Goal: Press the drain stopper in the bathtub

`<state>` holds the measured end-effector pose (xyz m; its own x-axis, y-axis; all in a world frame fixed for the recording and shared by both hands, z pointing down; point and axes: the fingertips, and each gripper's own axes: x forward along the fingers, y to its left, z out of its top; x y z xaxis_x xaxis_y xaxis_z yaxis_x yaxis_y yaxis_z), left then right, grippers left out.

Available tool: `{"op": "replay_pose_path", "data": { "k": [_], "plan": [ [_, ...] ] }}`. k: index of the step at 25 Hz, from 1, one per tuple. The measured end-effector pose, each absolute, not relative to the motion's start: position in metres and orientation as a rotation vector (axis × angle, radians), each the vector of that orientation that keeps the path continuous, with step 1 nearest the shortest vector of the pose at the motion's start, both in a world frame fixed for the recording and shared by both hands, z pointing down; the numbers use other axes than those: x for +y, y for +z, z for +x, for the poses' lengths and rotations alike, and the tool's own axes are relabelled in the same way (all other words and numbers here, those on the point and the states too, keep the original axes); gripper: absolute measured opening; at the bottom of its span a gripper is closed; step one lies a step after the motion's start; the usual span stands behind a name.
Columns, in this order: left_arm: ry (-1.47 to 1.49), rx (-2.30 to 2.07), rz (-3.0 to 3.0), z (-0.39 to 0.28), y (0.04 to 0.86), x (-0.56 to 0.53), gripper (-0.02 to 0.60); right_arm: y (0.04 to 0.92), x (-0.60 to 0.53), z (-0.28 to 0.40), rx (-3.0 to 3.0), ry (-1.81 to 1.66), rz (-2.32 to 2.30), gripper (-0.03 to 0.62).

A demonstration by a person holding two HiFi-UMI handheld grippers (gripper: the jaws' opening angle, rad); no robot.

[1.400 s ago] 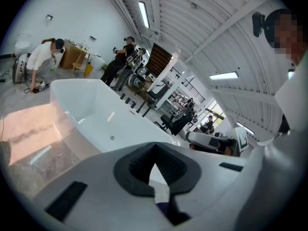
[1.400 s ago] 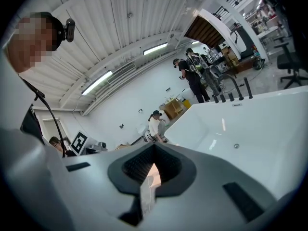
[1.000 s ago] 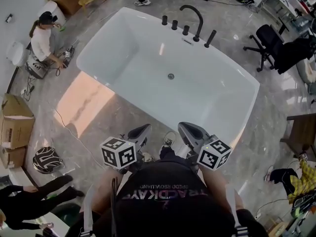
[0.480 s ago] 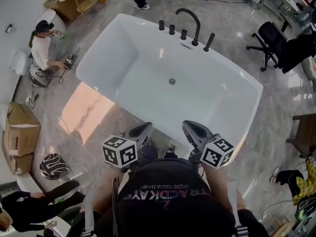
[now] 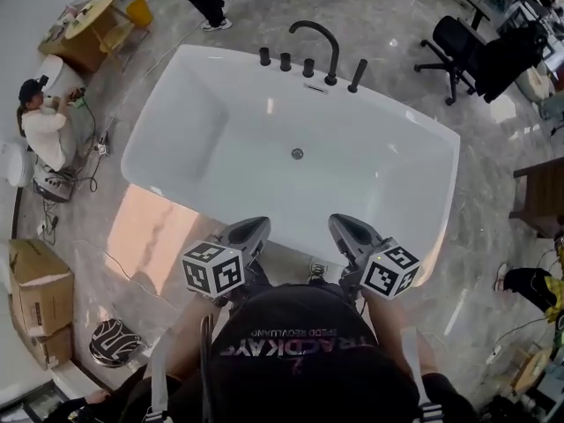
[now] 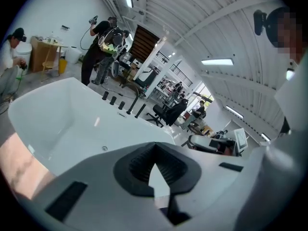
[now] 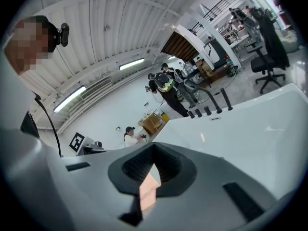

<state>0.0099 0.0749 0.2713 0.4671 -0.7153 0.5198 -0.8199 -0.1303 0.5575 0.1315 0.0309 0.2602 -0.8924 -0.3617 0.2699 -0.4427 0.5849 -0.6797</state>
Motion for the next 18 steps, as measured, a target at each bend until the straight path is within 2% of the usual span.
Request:
{"op": "replay_pose_path", "data": {
  "k": [10,18],
  "plan": [
    [0.244,-1.102,1.960,-0.067,0.285,0.046,0.003,0.259,0.026,0.064,-2.636,1.241,0.972,0.012],
    [0.291,-0.990,1.983,-0.090,0.302,0.045,0.002,0.264,0.029,0.035,-2.582,1.252,1.078,0.012]
  ]
}}
